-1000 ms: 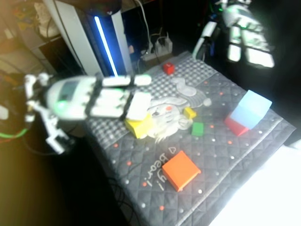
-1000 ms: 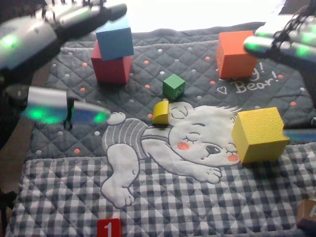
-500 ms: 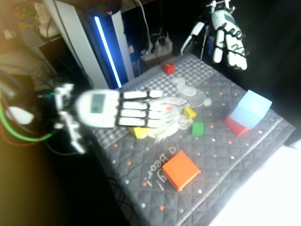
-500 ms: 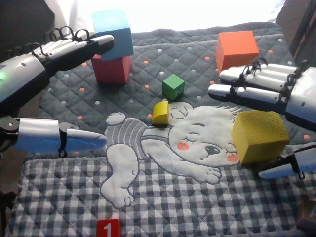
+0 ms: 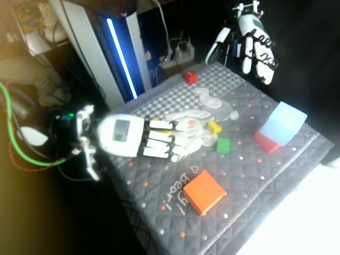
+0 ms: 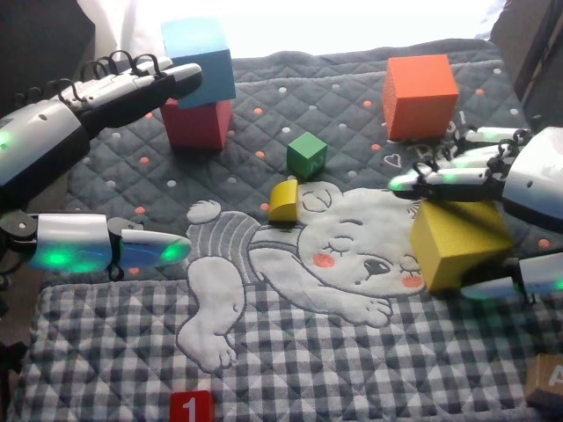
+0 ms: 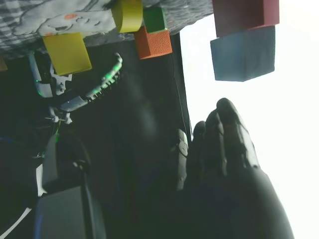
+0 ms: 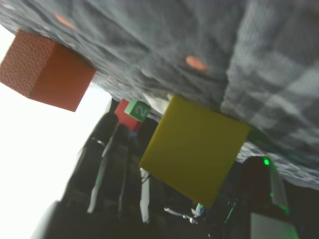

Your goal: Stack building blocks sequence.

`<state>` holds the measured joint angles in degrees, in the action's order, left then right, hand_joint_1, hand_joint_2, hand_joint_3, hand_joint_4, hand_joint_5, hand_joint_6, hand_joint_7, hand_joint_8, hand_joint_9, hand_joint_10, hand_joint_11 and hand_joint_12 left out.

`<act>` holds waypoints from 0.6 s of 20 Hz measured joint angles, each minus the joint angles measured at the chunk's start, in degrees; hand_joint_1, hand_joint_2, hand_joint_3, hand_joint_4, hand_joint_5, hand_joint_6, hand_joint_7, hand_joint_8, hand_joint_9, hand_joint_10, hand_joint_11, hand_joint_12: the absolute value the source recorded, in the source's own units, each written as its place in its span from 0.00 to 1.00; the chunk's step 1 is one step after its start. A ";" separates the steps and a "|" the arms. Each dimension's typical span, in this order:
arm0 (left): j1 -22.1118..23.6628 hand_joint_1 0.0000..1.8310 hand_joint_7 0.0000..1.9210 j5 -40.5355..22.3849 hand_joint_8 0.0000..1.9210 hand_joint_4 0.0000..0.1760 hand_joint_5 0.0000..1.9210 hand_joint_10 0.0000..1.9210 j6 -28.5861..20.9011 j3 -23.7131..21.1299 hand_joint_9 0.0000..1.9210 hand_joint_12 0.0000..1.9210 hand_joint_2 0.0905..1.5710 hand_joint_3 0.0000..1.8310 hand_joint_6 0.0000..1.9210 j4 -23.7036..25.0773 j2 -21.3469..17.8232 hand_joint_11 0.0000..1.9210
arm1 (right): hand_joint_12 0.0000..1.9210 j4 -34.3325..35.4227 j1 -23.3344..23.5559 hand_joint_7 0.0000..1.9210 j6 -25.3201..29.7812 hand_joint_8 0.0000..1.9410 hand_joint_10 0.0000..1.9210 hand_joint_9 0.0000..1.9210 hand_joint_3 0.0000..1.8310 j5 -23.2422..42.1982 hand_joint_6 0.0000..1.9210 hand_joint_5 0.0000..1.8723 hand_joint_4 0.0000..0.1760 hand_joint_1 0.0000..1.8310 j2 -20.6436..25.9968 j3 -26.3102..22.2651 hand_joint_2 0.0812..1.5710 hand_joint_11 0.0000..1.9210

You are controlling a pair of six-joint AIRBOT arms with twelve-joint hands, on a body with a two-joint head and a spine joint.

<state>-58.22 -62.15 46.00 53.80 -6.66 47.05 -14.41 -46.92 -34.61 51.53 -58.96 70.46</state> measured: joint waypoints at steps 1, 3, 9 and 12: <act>-0.17 0.41 0.05 -0.20 0.00 0.59 0.08 0.00 -0.09 0.00 0.05 0.27 0.56 0.00 0.00 0.02 0.04 0.00 | 0.61 0.33 0.02 0.49 0.42 0.02 0.06 0.52 0.00 0.20 0.00 0.42 0.00 0.60 -0.24 0.33 0.64 0.30; -0.59 0.43 0.05 -0.44 0.00 0.47 0.09 0.00 -0.17 0.15 0.05 0.31 0.56 0.00 0.00 -0.07 0.48 0.00 | 0.72 0.50 0.28 0.56 0.50 0.51 0.25 0.61 0.00 0.85 0.39 0.52 0.00 0.68 -0.48 0.52 0.68 0.42; -1.01 0.46 0.05 -0.79 0.00 0.49 0.09 0.00 -0.66 0.42 0.03 0.11 0.55 0.00 0.00 -0.70 0.72 0.00 | 0.78 0.63 7.91 0.55 0.57 0.57 0.54 0.54 0.00 3.23 0.35 0.54 0.00 0.70 0.07 2.27 0.69 0.48; -1.42 0.45 0.05 -0.55 0.00 0.52 0.09 0.00 -0.85 0.70 0.03 0.12 0.55 0.00 0.00 -0.92 1.09 0.00 | 0.65 0.94 14.40 0.59 -1.68 0.46 0.39 0.62 0.00 5.01 0.42 0.52 0.00 0.69 0.17 3.72 0.67 0.54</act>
<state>-59.64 -62.70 45.15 54.50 -7.57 48.14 -13.47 -32.51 -36.29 56.53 -58.78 74.17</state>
